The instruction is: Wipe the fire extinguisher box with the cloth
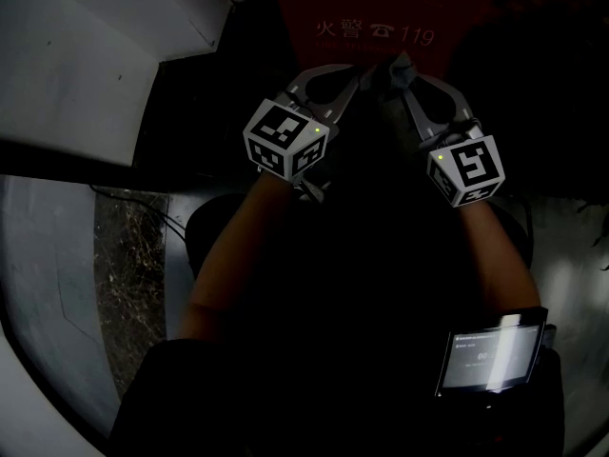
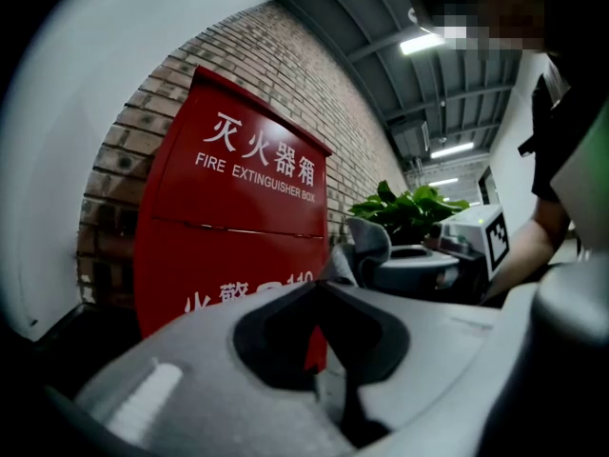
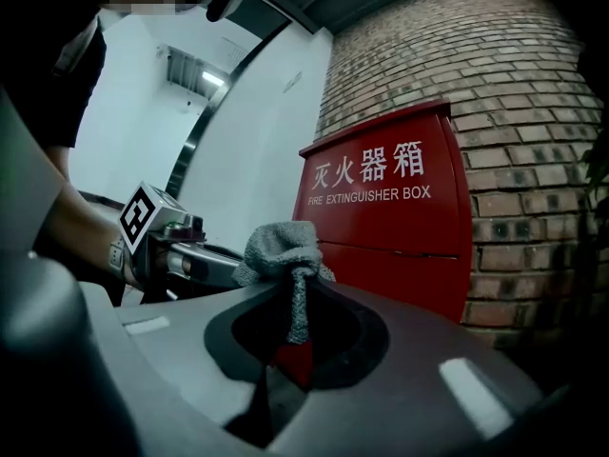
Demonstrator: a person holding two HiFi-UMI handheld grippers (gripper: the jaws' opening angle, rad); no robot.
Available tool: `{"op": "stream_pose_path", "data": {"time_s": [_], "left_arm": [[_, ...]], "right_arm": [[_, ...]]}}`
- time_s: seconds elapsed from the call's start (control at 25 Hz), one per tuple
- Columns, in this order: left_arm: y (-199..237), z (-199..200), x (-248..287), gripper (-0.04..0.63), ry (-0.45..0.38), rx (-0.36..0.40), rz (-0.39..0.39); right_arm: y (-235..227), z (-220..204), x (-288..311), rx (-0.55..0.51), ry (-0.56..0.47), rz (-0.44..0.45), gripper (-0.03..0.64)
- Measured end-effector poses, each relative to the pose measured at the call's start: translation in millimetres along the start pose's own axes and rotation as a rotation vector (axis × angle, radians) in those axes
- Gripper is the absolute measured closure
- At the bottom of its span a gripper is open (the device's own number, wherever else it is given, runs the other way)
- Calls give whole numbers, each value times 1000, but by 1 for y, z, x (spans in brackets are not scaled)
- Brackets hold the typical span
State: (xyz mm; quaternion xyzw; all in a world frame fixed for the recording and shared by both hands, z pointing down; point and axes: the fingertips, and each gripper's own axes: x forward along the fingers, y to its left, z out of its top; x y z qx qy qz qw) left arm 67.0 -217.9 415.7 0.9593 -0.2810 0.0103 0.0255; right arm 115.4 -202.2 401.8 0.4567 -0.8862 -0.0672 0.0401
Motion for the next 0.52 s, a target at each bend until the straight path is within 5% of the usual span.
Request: {"op": "stream_pose_path", "data": {"time_s": [0.52], "left_arm": [[6, 2, 0, 594, -10, -17, 17]], "right_arm": [[-11, -6, 0, 39, 6, -21, 583]]}}
